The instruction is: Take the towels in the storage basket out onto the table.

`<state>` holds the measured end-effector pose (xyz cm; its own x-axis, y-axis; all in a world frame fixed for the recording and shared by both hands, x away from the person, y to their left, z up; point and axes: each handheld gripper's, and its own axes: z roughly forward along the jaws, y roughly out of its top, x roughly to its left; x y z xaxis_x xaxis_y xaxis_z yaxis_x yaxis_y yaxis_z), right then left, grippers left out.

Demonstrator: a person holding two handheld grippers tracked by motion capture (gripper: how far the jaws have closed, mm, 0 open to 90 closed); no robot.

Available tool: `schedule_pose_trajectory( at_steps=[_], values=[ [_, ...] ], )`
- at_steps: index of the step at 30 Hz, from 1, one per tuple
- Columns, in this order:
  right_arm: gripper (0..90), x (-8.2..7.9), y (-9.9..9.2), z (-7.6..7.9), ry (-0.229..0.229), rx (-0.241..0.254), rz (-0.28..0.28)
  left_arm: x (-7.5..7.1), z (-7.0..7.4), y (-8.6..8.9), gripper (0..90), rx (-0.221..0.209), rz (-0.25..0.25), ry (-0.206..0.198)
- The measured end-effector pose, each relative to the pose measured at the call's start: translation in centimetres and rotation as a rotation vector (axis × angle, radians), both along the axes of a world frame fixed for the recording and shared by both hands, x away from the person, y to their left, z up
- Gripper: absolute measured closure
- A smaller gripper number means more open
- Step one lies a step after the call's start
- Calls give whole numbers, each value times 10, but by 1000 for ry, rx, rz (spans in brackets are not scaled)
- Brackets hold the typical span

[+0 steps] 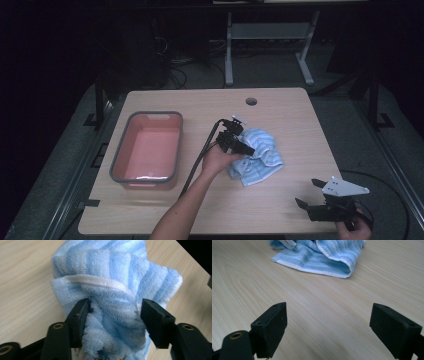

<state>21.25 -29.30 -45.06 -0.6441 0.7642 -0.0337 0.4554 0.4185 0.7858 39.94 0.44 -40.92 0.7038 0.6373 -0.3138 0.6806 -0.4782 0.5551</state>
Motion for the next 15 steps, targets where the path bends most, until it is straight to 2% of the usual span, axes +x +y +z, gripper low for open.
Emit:
schedule_pose_trajectory(
  at_steps=[2,8,15],
  values=[
    [138,1,0,-1,4,1,1,-1,1,1,382,4,-7,-2],
    [138,0,2,0,3,-7,2,-6,2,8,331,-32,17,-1],
    [138,1,6,-1,2,-12,-1,-10,5,16,310,-39,3,-5]
  ],
)
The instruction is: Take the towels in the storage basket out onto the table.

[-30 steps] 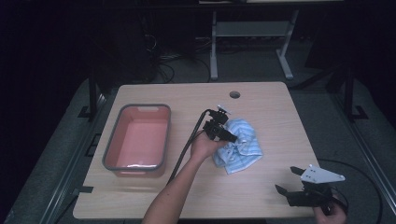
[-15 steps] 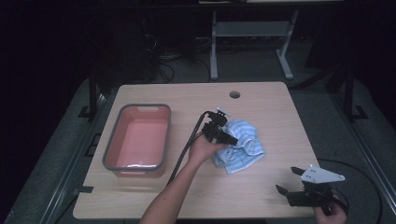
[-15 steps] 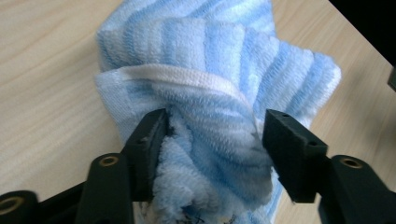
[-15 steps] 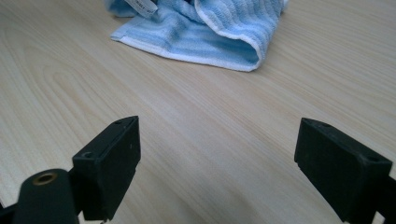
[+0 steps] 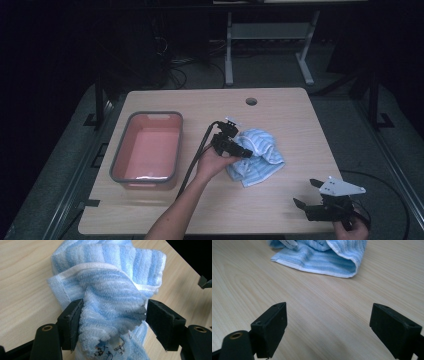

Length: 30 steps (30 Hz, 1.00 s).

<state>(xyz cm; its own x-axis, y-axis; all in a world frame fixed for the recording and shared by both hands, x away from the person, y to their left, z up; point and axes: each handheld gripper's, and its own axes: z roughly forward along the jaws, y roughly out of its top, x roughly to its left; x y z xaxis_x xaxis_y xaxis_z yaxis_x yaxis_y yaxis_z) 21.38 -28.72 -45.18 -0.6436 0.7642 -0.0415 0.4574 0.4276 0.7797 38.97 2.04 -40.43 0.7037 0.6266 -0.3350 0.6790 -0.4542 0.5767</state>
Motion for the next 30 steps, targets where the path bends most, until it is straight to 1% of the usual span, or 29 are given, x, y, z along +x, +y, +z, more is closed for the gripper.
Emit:
schedule_pose_trajectory(
  at_steps=[6,10,11,12,15,16,17,20,23,28,30],
  values=[
    [139,1,2,-1,-2,-4,5,-4,4,4,303,-16,10,-8],
    [138,2,3,-1,1,-8,8,-7,8,11,299,-25,12,-19],
    [138,2,3,-1,0,-8,8,-8,8,13,298,-23,4,-22],
    [139,1,4,-1,-3,-9,10,-9,9,13,297,-32,18,-20],
    [138,1,3,-1,-6,-9,9,-12,10,17,297,-39,18,-25],
    [139,1,3,-1,-4,-10,8,-12,11,19,297,-33,6,-30],
    [138,1,3,-1,-1,-9,7,-13,11,20,297,-38,14,-29],
    [139,2,4,-1,1,-11,5,-15,11,25,299,-35,12,-31],
    [139,2,4,-1,2,-14,5,-18,10,29,299,-48,19,-32],
    [138,2,4,-2,1,-15,3,-25,7,35,300,-56,19,-28],
    [138,2,4,-2,3,-16,2,-27,6,37,300,-47,14,-31]
  ],
)
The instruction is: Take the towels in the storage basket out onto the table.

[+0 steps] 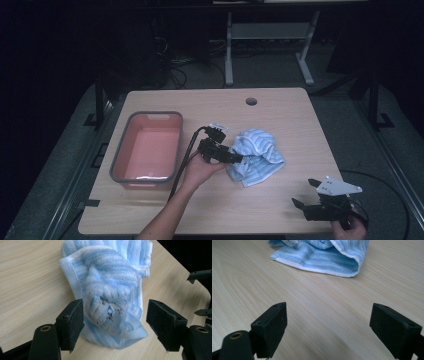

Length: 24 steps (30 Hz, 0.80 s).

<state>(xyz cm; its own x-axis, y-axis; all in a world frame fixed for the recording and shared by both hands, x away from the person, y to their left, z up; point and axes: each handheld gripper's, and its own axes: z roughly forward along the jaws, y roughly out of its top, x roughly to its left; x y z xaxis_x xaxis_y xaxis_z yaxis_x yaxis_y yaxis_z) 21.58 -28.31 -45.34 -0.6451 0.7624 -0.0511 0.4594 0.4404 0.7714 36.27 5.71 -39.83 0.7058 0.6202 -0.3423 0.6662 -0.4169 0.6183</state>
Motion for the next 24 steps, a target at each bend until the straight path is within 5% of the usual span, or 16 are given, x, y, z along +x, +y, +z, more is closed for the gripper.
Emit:
schedule_pose_trajectory(
  at_steps=[24],
  values=[
    [139,0,2,-1,3,-12,0,-28,-18,20,300,-35,-21,23]
  ],
)
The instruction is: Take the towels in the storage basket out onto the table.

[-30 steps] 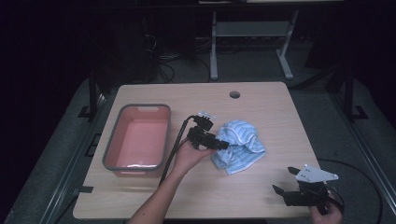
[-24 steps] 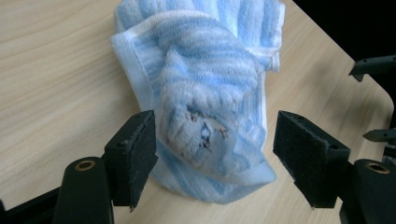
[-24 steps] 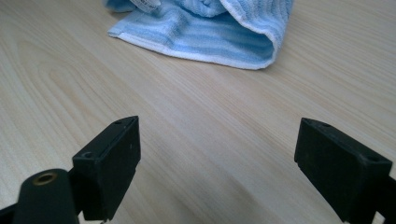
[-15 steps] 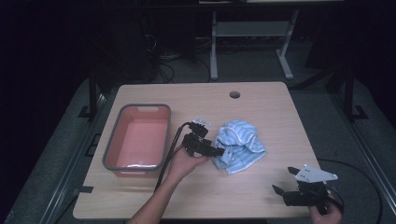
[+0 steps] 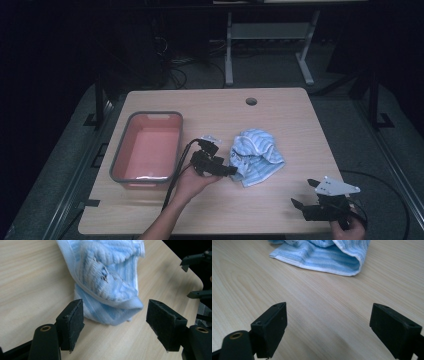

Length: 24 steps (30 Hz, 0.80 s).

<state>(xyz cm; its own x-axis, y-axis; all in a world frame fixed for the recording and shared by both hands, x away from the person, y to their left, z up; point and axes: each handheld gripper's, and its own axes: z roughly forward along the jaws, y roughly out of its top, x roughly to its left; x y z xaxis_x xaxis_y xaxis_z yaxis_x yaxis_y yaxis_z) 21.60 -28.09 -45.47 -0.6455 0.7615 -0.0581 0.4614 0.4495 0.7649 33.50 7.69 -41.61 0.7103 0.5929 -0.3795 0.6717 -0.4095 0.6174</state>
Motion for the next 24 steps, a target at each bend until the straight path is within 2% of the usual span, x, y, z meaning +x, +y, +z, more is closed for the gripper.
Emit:
schedule_pose_trajectory(
  at_steps=[24],
  values=[
    [138,0,0,-1,3,-7,-7,-34,-11,18,300,-19,-21,-19]
  ],
)
